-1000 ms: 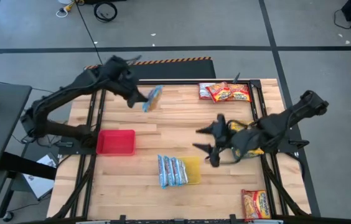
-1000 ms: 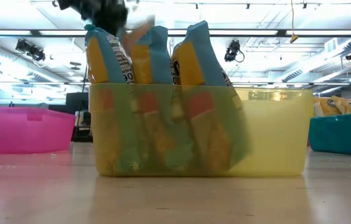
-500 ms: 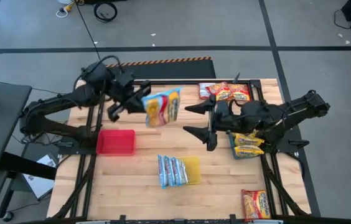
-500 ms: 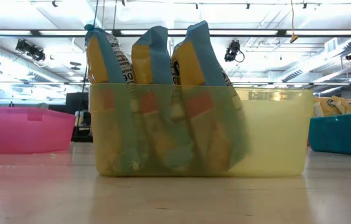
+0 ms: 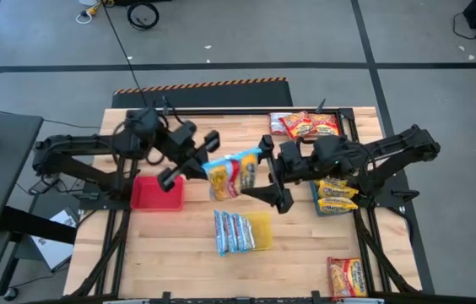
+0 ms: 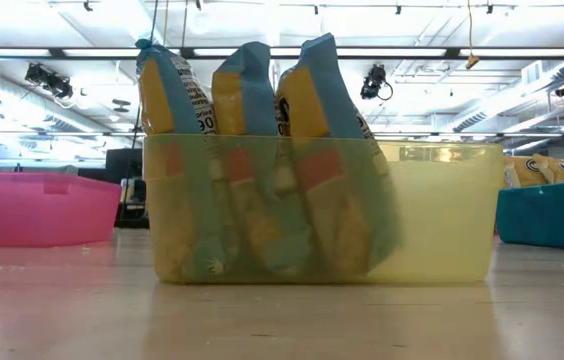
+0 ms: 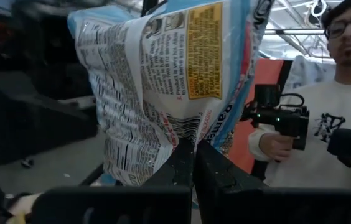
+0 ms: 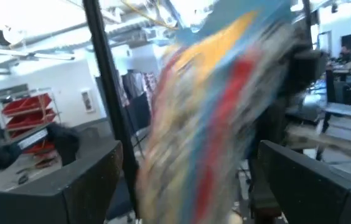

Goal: Sort Maruchan noodles
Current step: Put the light blue noodle pack into the yellow bin

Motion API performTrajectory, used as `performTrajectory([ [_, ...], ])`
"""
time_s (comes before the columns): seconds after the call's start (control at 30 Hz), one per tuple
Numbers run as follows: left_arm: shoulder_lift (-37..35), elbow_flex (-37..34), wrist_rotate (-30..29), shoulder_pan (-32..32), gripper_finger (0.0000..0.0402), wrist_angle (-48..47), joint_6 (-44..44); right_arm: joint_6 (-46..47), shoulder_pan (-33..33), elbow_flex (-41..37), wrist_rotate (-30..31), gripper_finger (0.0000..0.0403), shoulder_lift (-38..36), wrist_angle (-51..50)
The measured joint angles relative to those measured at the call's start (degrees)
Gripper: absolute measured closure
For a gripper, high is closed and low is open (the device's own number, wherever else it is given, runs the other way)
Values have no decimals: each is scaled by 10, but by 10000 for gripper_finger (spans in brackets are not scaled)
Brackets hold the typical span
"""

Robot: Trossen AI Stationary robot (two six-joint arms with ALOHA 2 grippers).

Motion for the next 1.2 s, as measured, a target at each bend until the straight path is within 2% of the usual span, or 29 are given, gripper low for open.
performTrajectory([
  [0.2, 42, 0, -15, -22, 396, 58, -7, 20, 1, 0, -34, 30, 8, 4],
  [0.3, 43, 0, -29, -17, 396, 57, -16, 36, 4, 0, -50, 45, 6, 18],
  [0.43, 42, 0, -36, -9, 395, 58, -17, 43, 11, 0, -52, 93, 6, 41],
  [0.6, 40, 0, -51, -9, 389, 57, -20, 43, 10, 0, -24, 174, 6, 46],
  [0.73, 40, 0, -52, 0, 356, 45, -51, 42, 11, 0, -8, 229, 6, 42],
  [0.87, 31, 0, -54, 8, 305, 17, -66, 73, 10, 0, 17, 266, 6, 46],
  [1.07, -20, 2, -57, 26, 234, -27, -10, 90, 15, 25, 20, 271, -2, 7],
  [1.13, -51, 1, -60, 36, 224, -82, 11, 91, 19, 48, 52, 271, -3, -49],
  [1.2, -79, 2, -79, 43, 223, -156, 37, 102, 28, 69, 110, 271, -3, -133],
])
